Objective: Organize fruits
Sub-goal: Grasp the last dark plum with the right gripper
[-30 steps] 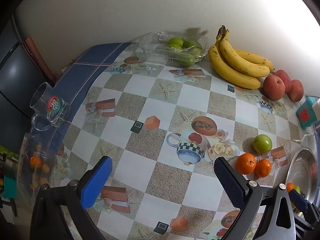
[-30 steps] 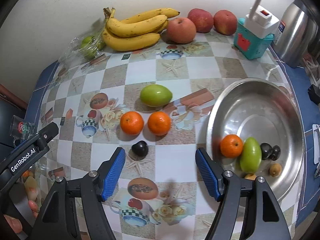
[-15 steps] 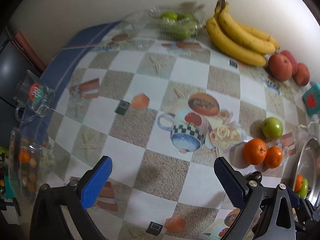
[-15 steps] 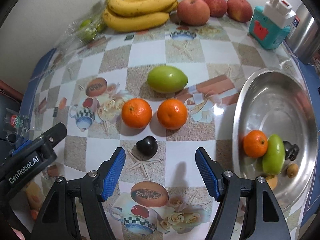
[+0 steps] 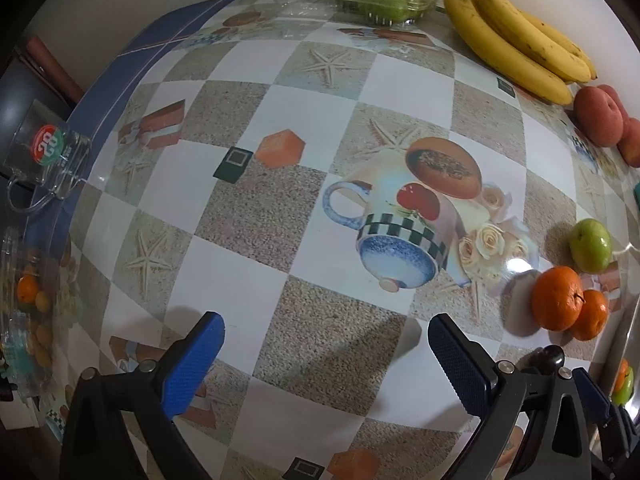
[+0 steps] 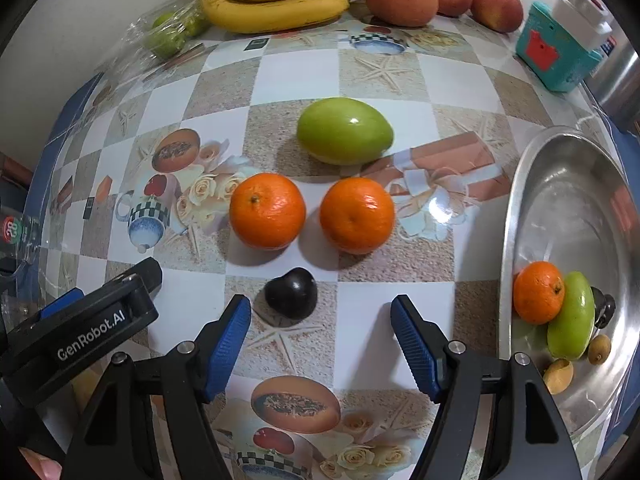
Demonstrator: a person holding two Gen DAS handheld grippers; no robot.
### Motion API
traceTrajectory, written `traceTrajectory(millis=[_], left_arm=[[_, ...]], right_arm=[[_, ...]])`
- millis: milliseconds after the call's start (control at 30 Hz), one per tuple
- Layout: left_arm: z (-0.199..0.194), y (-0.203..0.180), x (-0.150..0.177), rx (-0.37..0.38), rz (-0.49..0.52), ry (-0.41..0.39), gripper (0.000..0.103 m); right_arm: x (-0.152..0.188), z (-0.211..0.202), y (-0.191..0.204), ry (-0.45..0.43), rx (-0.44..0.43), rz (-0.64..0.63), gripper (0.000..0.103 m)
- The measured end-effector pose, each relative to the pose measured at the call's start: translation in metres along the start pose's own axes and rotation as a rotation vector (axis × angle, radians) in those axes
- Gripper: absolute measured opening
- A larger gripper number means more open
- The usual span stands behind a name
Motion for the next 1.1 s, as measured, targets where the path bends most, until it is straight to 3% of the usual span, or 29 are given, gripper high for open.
traceTrajectory(millis=[467, 700, 967, 1100], left_arm=[[-0.005, 0.003, -0.004, 0.018, -0.023, -0.004, 0.103], [-0.006, 0.007, -0.005, 0.025, -0.029, -0.013, 0.103], [-0.010, 0.006, -0.005, 0.029, -0.028, -0.022, 0.103], [-0.012, 0.006, -0.005, 0.031, -0.030, -0.027, 0.103]], right_arm=[[-0.003, -0.004, 0.022, -0.050, 0.019, -0.056, 0.072], [-0.004, -0.008, 0.032, -0.064, 0.010, -0.063, 0.046], [-0.005, -0.008, 0.022, -0.078, -0.011, -0.056, 0.029], [-0.004, -0.010, 0.021, -0.082, -0.018, -0.056, 0.027]])
Point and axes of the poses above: each gripper's, at about its wrist camera, not at the fingertips, and z roughly the way its jaws point, y to its left, x to its underside, the point moved 5 cm from there along z, roughly the way its jaws point, and after that the axes turned 12 degrees about -z, right-handed, at the moved point
